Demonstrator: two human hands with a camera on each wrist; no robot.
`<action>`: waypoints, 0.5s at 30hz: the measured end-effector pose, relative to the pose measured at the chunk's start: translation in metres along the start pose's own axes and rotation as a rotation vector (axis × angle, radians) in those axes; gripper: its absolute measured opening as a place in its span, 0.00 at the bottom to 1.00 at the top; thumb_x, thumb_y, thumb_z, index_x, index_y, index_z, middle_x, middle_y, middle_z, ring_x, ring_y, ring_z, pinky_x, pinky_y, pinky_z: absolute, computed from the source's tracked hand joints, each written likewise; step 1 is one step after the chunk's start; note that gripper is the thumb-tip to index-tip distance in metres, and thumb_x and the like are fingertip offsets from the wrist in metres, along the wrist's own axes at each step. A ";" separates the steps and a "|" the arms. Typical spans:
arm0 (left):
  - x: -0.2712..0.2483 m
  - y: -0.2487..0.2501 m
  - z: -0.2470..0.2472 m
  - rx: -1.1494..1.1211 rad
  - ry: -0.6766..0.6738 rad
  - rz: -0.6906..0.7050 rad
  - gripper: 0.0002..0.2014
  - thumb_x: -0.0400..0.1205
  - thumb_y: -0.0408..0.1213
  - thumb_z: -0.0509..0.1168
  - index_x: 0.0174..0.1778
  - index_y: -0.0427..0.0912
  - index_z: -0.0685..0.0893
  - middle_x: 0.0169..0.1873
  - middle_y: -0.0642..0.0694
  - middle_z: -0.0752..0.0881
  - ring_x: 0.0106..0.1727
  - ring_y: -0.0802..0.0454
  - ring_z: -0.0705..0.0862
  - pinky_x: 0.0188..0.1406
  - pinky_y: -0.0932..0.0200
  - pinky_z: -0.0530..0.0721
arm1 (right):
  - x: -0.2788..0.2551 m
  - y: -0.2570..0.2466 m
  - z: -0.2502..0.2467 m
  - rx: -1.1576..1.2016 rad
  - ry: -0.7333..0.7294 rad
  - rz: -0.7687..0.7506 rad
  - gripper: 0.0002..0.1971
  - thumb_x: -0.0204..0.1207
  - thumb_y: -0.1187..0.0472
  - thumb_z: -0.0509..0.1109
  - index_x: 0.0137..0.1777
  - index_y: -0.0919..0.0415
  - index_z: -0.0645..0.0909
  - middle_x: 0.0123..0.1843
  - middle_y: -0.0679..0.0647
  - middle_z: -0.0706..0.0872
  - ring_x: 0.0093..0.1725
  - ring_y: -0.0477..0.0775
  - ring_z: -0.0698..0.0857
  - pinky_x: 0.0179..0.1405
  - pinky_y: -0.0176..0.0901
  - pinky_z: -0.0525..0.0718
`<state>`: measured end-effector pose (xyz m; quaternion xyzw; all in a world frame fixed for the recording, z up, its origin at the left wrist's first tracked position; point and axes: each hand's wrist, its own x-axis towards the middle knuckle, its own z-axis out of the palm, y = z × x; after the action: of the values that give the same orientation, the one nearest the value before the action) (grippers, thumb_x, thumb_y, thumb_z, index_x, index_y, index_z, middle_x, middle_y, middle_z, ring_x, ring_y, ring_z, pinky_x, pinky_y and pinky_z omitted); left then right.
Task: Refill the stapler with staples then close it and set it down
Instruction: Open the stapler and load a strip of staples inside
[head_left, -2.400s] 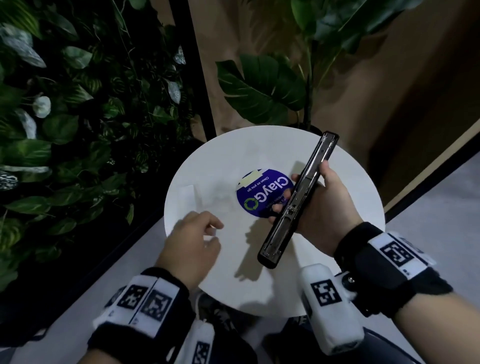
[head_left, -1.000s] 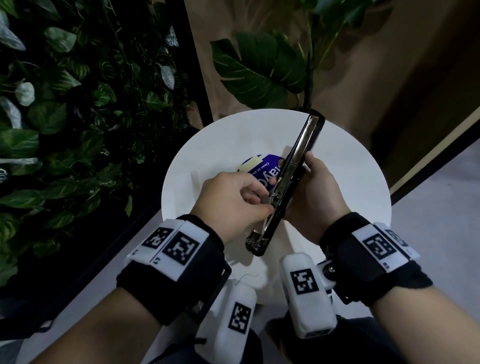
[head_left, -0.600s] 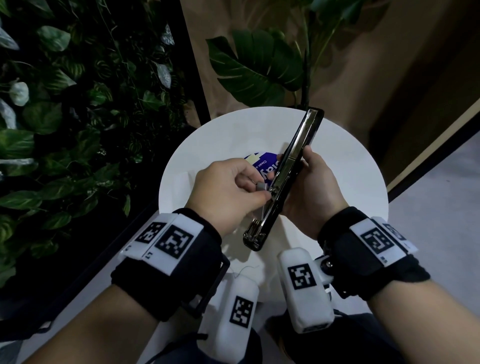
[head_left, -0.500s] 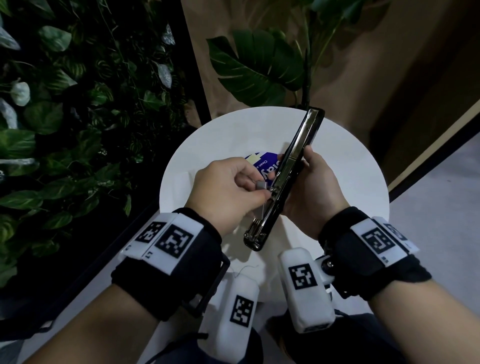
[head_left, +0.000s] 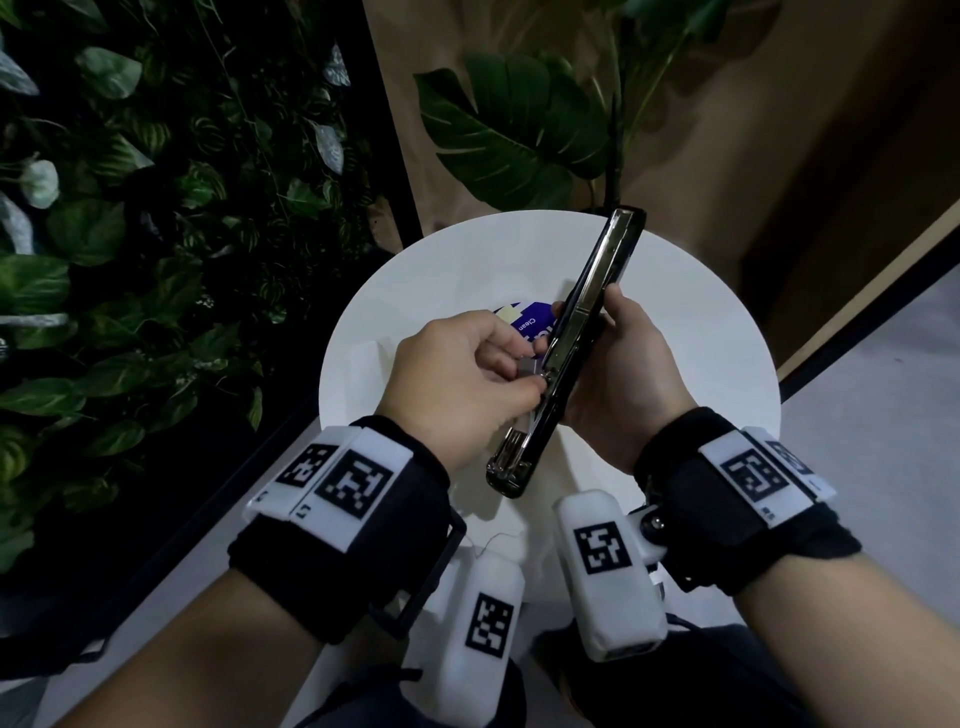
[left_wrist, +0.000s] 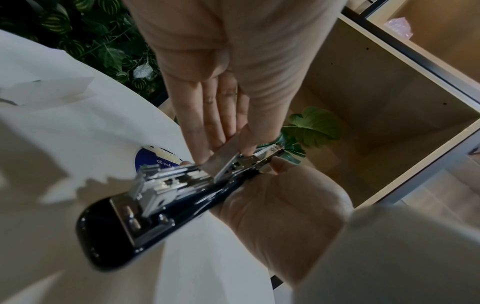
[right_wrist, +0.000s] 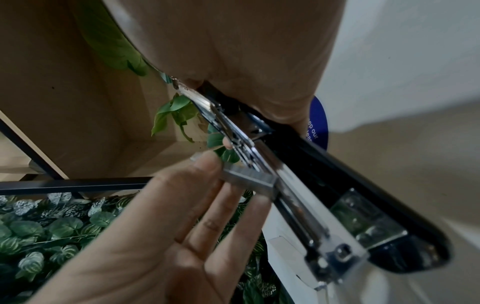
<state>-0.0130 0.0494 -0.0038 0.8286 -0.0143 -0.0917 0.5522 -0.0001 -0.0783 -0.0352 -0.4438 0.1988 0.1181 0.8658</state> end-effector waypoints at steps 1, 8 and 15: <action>0.000 0.000 0.000 0.001 -0.001 -0.003 0.07 0.70 0.26 0.75 0.37 0.41 0.86 0.28 0.48 0.82 0.31 0.49 0.82 0.48 0.41 0.91 | 0.000 0.000 0.000 -0.004 -0.002 -0.002 0.22 0.81 0.41 0.48 0.50 0.59 0.73 0.32 0.55 0.76 0.34 0.56 0.75 0.37 0.45 0.75; 0.001 -0.003 -0.001 0.026 0.030 -0.003 0.09 0.70 0.28 0.73 0.34 0.48 0.86 0.24 0.55 0.84 0.32 0.48 0.85 0.48 0.42 0.91 | 0.000 0.000 0.001 0.001 -0.013 -0.004 0.22 0.81 0.41 0.48 0.52 0.58 0.72 0.33 0.55 0.75 0.31 0.54 0.75 0.35 0.44 0.75; 0.000 0.001 -0.002 0.030 0.027 0.004 0.07 0.73 0.26 0.71 0.42 0.42 0.87 0.28 0.53 0.79 0.35 0.44 0.87 0.43 0.41 0.91 | -0.001 -0.001 0.003 -0.006 -0.030 -0.012 0.22 0.81 0.41 0.48 0.45 0.57 0.73 0.32 0.55 0.75 0.28 0.54 0.75 0.34 0.44 0.75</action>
<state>-0.0129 0.0510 -0.0023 0.8378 -0.0097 -0.0791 0.5402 -0.0004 -0.0762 -0.0326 -0.4460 0.1828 0.1199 0.8679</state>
